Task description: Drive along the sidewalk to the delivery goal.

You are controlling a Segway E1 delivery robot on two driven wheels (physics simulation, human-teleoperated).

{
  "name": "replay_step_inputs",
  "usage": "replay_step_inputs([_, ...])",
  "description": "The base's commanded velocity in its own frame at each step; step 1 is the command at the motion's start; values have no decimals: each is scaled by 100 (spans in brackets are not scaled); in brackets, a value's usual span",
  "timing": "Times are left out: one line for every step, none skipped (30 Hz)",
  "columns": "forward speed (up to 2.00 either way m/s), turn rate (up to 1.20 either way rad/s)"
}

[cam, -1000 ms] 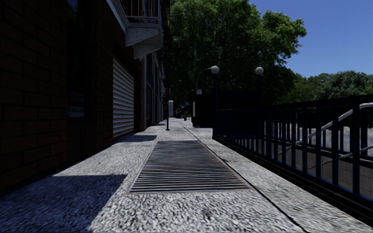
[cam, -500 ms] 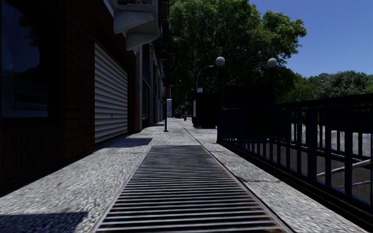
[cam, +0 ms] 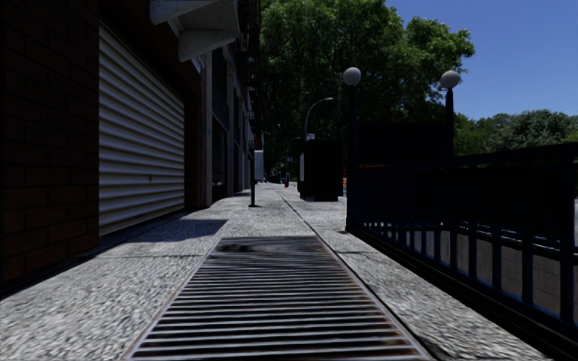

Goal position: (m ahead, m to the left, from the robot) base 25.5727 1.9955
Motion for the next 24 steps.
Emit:
replay_step_inputs([200, 0])
replay_step_inputs([200, 0])
replay_step_inputs([200, 0])
replay_step_inputs([200, 0])
replay_step_inputs([200, 0])
replay_step_inputs([200, 0])
replay_step_inputs([200, 0])
replay_step_inputs([200, 0])
replay_step_inputs([200, 0])
replay_step_inputs([200, 0])
replay_step_inputs([200, 0])
replay_step_inputs([200, 0])
replay_step_inputs([200, 0])
replay_step_inputs([200, 0])
replay_step_inputs([200, 0])
replay_step_inputs([200, 0])
replay_step_inputs([200, 0])
replay_step_inputs([200, 0])
replay_step_inputs([200, 0])
replay_step_inputs([200, 0])
replay_step_inputs([200, 0])
replay_step_inputs([200, 0])
replay_step_inputs([200, 0])
replay_step_inputs([200, 0])
